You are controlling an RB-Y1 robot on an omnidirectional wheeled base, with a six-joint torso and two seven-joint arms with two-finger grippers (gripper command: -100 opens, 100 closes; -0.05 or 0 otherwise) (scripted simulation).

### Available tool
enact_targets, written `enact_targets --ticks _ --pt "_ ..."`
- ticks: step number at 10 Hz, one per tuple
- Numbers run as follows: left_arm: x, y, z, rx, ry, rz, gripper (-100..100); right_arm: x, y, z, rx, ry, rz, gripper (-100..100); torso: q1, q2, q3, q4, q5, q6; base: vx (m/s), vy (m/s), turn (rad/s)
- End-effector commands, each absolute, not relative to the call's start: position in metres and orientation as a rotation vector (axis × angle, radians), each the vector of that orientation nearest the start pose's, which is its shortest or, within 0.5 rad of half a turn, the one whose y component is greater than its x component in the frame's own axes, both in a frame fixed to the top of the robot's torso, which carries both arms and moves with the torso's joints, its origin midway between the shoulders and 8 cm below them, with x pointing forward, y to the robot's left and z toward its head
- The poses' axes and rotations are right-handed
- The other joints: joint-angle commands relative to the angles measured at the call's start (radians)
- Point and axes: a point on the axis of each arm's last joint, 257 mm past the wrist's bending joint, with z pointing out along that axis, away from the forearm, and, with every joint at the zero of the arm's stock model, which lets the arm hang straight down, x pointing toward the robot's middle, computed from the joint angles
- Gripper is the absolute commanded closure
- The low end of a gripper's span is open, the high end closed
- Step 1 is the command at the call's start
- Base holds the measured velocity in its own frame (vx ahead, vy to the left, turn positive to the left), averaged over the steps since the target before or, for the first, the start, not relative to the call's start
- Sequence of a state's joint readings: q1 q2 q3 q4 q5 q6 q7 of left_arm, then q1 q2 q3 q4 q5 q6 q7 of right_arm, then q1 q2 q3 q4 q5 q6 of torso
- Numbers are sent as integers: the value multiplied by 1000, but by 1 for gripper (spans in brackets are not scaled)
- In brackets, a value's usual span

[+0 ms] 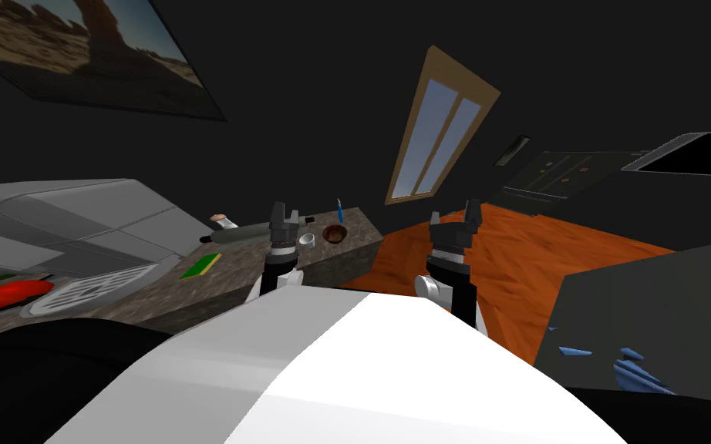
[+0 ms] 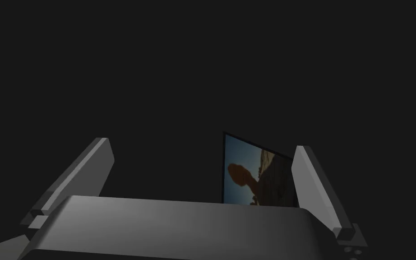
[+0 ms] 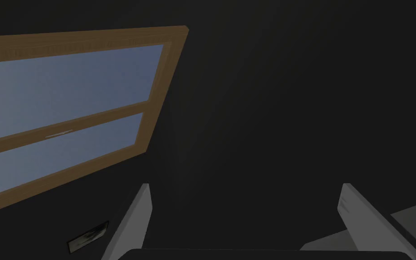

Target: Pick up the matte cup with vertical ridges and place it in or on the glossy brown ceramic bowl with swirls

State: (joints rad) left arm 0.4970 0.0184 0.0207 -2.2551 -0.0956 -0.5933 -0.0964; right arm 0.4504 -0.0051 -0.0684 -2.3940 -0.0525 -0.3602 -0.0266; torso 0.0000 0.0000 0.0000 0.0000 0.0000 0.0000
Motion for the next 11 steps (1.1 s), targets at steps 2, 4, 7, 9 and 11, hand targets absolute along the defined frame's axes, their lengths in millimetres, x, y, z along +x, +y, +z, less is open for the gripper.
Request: enact_targets --ticks 2,4,7,9,11 --pt "344 277 16 -494 742 -1118 -100 340 -298 66 670 560 1319 0 -1 3 2 1 0 0 -81 -32 -41" --pt "352 290 2 -522 808 -1076 -100 340 -298 66 670 560 1319 0 -1 7 4 1 0 0 -96 -23 -53" --pt "360 309 -16 -565 879 -1019 -100 340 -298 66 670 560 1319 0 0 4 3 1 0 0 -61 -6 -40" --pt "363 321 -26 -592 916 -985 -100 340 -298 66 670 560 1319 0 0 5 3 1 0 0 -64 -9 -45" --pt "366 333 -36 -621 953 -949 -100 340 -298 66 670 560 1319 0 0 4 2 1 0 0 -40 -5 -36"
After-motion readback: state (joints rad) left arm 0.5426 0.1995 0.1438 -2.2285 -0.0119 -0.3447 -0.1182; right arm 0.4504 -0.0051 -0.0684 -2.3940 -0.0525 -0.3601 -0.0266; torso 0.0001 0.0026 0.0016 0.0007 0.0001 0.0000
